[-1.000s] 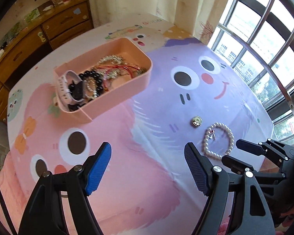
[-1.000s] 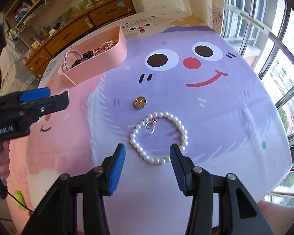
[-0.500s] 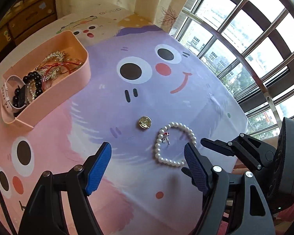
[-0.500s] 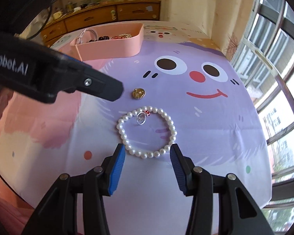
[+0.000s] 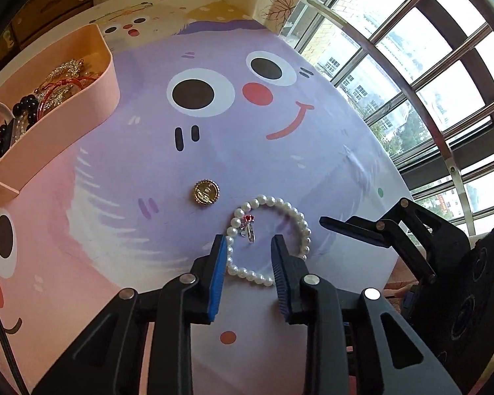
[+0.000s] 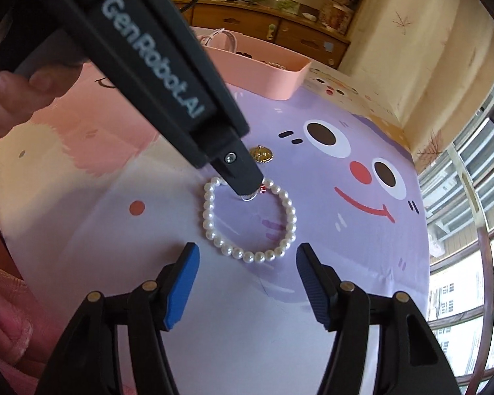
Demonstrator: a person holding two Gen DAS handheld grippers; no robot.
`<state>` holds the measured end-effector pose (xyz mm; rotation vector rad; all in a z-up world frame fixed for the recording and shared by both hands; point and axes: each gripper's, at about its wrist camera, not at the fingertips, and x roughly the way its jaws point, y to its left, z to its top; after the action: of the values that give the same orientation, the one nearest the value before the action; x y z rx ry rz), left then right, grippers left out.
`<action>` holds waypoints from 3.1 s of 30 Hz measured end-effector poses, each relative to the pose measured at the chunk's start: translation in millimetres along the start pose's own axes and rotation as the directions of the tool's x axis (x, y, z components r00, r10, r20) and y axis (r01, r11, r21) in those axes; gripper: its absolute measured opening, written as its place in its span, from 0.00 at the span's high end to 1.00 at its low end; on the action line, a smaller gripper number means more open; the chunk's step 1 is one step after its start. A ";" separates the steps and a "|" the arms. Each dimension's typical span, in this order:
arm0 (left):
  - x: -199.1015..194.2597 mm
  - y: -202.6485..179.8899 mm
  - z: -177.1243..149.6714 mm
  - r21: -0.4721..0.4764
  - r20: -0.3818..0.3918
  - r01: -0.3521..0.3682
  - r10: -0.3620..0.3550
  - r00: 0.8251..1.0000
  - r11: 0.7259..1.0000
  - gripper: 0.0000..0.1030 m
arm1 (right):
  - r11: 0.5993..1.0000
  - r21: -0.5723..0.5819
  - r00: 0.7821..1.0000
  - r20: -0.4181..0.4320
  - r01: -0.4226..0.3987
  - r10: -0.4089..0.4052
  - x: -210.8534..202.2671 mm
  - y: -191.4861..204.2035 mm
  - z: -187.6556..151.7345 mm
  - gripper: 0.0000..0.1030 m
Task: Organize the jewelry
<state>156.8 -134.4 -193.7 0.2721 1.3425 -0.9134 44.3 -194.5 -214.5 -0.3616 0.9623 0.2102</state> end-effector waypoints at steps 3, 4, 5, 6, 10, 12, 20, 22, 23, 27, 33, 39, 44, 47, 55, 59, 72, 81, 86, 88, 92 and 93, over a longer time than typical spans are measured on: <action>2.7 -3.8 0.4 -0.005 -0.003 0.008 -0.008 1.000 1.000 0.86 | 1.000 0.002 1.000 0.007 -0.011 0.011 0.7 -0.4 1.3 0.39; 3.4 -5.3 0.7 -0.002 -0.003 0.003 -0.003 1.000 1.000 0.88 | 1.000 0.005 1.000 0.007 -0.015 0.015 -0.2 1.5 2.3 0.39; 4.3 -6.7 2.0 -0.001 -0.006 0.004 -0.004 1.000 1.000 0.88 | 1.000 0.012 1.000 0.008 -0.022 0.022 0.1 0.7 2.5 0.38; 5.0 -7.7 3.7 -0.004 -0.007 0.002 -0.002 1.000 1.000 0.88 | 0.999 0.019 1.000 0.008 -0.027 0.027 0.1 0.0 2.5 0.37; 10.0 -8.2 7.5 -0.019 -0.018 -0.031 0.031 0.999 0.999 0.88 | 0.998 0.035 0.999 0.012 -0.051 0.051 1.8 -3.4 2.2 0.33; 13.0 -7.9 7.4 -0.017 -0.032 -0.054 0.053 0.998 0.998 0.88 | 0.998 0.029 0.998 0.018 -0.060 0.059 2.3 -3.8 1.3 0.32; 22.0 -4.4 5.4 -0.035 -0.070 -0.045 0.042 0.997 0.998 0.88 | 0.997 0.008 0.996 0.042 -0.080 0.080 7.3 -7.6 1.4 0.28; 22.9 -4.4 6.3 -0.041 -0.074 -0.049 0.046 0.996 0.998 0.88 | 0.997 0.001 0.996 0.047 -0.080 0.079 7.0 -6.8 1.0 0.28; 23.3 -4.3 7.0 -0.046 -0.075 -0.050 0.047 0.996 0.998 0.88 | 0.997 -0.002 0.996 0.049 -0.080 0.080 7.8 -7.4 1.1 0.28; 25.0 -3.1 11.1 -0.069 -0.079 -0.048 0.042 0.996 0.996 0.91 | 0.996 -0.014 0.994 0.056 -0.088 0.089 7.6 -7.3 0.8 0.28; 24.0 -3.9 10.9 -0.060 -0.070 -0.060 0.056 0.996 0.996 0.97 | 0.996 -0.023 0.995 0.055 -0.086 0.088 7.8 -7.3 1.7 0.23; 9.8 0.1 12.6 -0.081 -0.030 -0.039 0.037 0.999 0.996 0.99 | 0.995 0.005 0.994 0.048 -0.100 0.099 10.4 -10.2 3.2 0.19; 4.4 6.5 16.2 -0.090 -0.020 -0.023 0.021 1.000 0.996 0.99 | 0.994 0.026 0.994 0.040 -0.108 0.107 15.2 -11.3 8.5 0.16; 6.1 9.7 15.9 -0.096 -0.029 -0.014 0.012 1.000 0.995 0.99 | 0.994 0.034 0.994 0.040 -0.107 0.105 17.2 -11.3 10.9 0.15; 10.3 5.8 20.9 -0.056 -0.065 0.010 -0.014 0.998 0.998 0.93 | 0.993 0.057 0.994 0.030 -0.103 0.102 17.2 -10.7 11.0 0.15; 17.1 5.3 23.1 -0.051 -0.095 -0.003 -0.002 0.995 0.999 0.92 | 0.989 0.078 0.992 0.010 -0.127 0.126 17.4 -12.8 9.5 0.15; 30.8 -3.3 29.6 -0.026 -0.134 -0.061 0.057 0.989 0.998 0.90 | 0.987 0.030 0.987 0.028 -0.161 0.160 14.0 -11.8 2.0 0.15; 31.8 -17.6 23.4 0.023 -0.117 -0.111 0.113 0.987 0.994 0.94 | 0.984 -0.011 0.983 0.044 -0.176 0.177 13.9 -13.4 1.9 0.15; 26.6 -9.9 26.8 -0.023 -0.100 -0.108 0.105 0.989 0.994 0.96 | 0.979 -0.010 0.979 0.038 -0.202 0.202 15.7 -16.1 3.4 0.14; 19.8 -6.0 29.5 -0.036 -0.081 -0.104 0.101 0.992 0.994 0.96 | 0.979 -0.009 0.978 0.038 -0.204 0.204 16.8 -16.7 4.1 0.12; 6.2 3.2 36.1 -0.071 -0.042 -0.091 0.088 0.995 0.993 0.96 | 0.978 0.019 0.978 0.046 -0.205 0.204 18.9 -18.7 3.5 0.09; 2.4 5.5 37.3 -0.077 -0.031 -0.095 0.093 0.995 0.993 0.96 | 0.979 0.024 0.978 0.050 -0.204 0.203 19.3 -18.3 4.3 0.09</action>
<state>187.1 -156.1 -188.1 0.2859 1.3761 -0.7795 64.4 -209.4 -224.5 -0.2305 0.9550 0.3895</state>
